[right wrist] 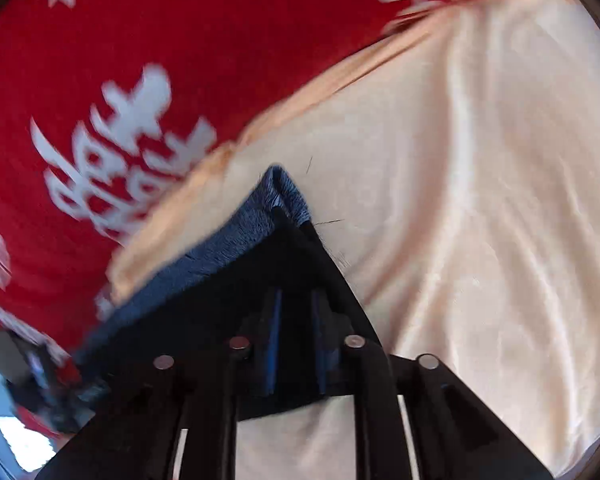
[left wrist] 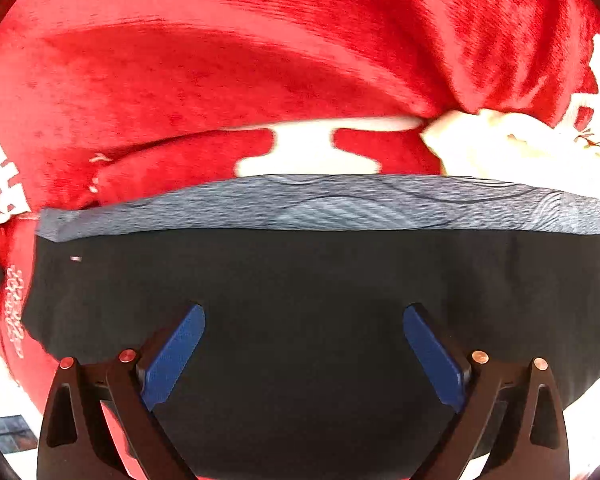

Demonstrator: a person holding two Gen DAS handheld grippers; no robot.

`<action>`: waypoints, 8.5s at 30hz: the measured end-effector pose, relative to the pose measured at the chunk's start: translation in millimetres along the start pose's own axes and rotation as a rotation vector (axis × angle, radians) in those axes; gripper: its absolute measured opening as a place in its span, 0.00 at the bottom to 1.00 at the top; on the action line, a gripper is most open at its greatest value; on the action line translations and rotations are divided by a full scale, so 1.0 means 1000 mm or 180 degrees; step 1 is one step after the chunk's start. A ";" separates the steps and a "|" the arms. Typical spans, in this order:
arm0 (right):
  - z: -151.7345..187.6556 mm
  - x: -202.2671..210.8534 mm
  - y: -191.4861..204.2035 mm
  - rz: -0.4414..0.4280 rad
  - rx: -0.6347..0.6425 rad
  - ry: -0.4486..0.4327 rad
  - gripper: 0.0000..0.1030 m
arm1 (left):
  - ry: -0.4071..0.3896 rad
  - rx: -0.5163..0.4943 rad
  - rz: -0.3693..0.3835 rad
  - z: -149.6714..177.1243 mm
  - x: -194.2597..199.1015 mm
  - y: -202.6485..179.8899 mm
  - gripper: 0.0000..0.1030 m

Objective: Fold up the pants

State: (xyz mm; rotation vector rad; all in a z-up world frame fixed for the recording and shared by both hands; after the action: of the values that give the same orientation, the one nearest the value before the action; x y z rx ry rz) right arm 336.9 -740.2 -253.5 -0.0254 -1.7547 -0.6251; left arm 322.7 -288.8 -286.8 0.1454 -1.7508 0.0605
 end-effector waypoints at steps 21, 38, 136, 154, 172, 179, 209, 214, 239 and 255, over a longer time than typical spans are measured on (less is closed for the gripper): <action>0.037 -0.039 -0.026 -0.0248 -0.0627 0.0426 0.22 | 0.0145 0.0168 -0.0072 0.022 0.015 -0.001 0.99; -0.004 -0.083 0.106 0.0444 0.1017 0.0037 0.24 | -0.0138 0.0185 0.0018 -0.022 0.008 0.021 1.00; 0.210 -0.110 0.295 0.0197 0.1640 0.0590 0.29 | -0.0271 -0.0250 0.0060 0.090 0.008 0.139 1.00; 0.279 0.001 0.218 0.0366 0.0987 0.0780 0.50 | 0.0233 -0.0308 0.0166 0.142 0.116 0.128 1.00; 0.289 0.090 0.280 0.0412 0.1175 0.0463 0.77 | 0.0240 -0.0040 0.0436 0.152 0.196 0.131 1.00; 0.278 0.113 0.306 0.0399 0.1371 0.0196 0.86 | 0.0267 -0.0065 0.0653 0.149 0.212 0.119 1.00; 0.204 0.099 0.231 0.0167 0.0683 0.0690 0.86 | 0.0320 0.0029 0.0268 0.116 0.231 0.059 1.00; 0.177 0.099 0.208 0.0020 0.0504 0.0662 0.86 | 0.0365 0.0101 0.0269 0.111 0.225 0.049 1.00; 0.080 0.011 0.058 0.0021 -0.0418 0.0395 0.27 | 0.0320 -0.0179 0.0246 0.042 0.061 -0.087 1.00; 0.008 -0.001 0.006 0.0052 -0.0676 -0.0313 0.61 | 0.0196 -0.0246 0.0389 0.024 -0.003 -0.127 1.00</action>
State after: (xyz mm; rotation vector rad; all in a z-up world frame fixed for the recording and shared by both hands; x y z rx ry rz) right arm 331.8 -731.2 -252.8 -0.2205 -1.7735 -0.8075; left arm 316.6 -417.7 -299.7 -0.0197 -1.6964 0.0854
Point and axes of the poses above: each gripper's, at about its wrist camera, not at the fingertips, and x roughly against the way its jaws point, y to its left, z to its underside, the point moved 10 cm from there along -x, roughly the way its jaws point, and after that the axes turned 7 degrees about z, right-handed, at the moved point
